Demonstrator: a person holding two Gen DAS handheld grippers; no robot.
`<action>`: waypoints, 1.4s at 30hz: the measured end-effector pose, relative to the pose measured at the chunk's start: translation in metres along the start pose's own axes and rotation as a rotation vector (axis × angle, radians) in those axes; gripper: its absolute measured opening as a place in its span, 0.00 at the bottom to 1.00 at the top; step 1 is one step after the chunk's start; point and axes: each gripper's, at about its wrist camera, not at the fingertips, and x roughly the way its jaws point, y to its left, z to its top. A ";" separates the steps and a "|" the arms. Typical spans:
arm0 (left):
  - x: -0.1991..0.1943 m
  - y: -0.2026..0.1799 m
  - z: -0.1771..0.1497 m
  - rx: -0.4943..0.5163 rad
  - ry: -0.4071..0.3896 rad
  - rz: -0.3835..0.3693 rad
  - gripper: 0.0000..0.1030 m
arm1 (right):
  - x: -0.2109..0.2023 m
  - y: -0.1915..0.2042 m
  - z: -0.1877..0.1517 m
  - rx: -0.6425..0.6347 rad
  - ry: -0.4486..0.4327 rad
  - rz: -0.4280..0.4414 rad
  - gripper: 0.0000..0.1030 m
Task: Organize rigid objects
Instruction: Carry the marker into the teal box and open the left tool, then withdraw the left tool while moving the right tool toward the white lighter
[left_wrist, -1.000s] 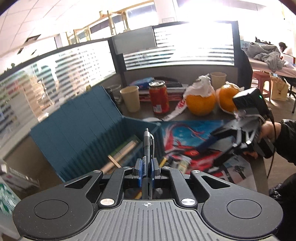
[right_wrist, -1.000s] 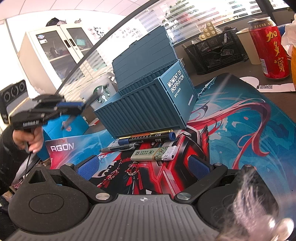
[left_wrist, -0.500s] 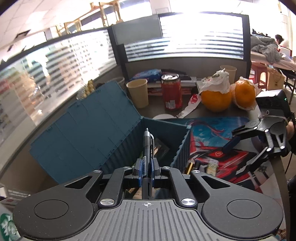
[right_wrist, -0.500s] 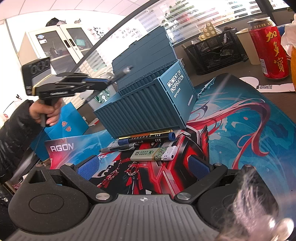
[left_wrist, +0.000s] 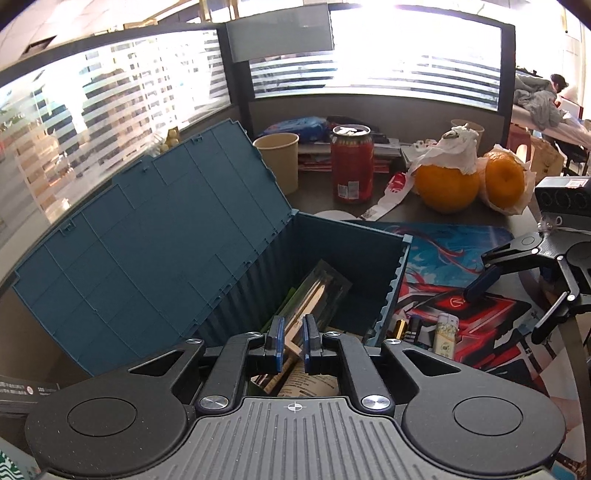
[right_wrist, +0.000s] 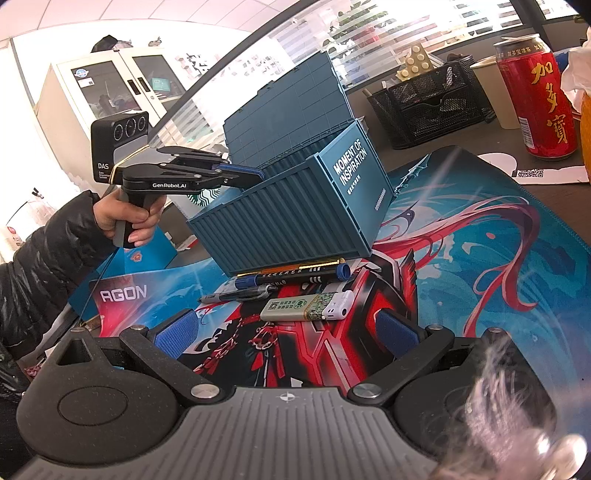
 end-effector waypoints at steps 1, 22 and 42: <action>-0.003 -0.001 0.000 -0.004 -0.011 -0.001 0.12 | 0.001 0.001 0.000 0.000 0.000 0.000 1.00; -0.106 -0.059 -0.077 -0.297 -0.145 0.275 1.00 | 0.038 0.051 0.004 -0.540 0.191 -0.099 1.00; -0.117 -0.061 -0.199 -0.704 -0.033 0.553 1.00 | 0.077 0.047 0.036 -0.605 0.391 0.051 0.98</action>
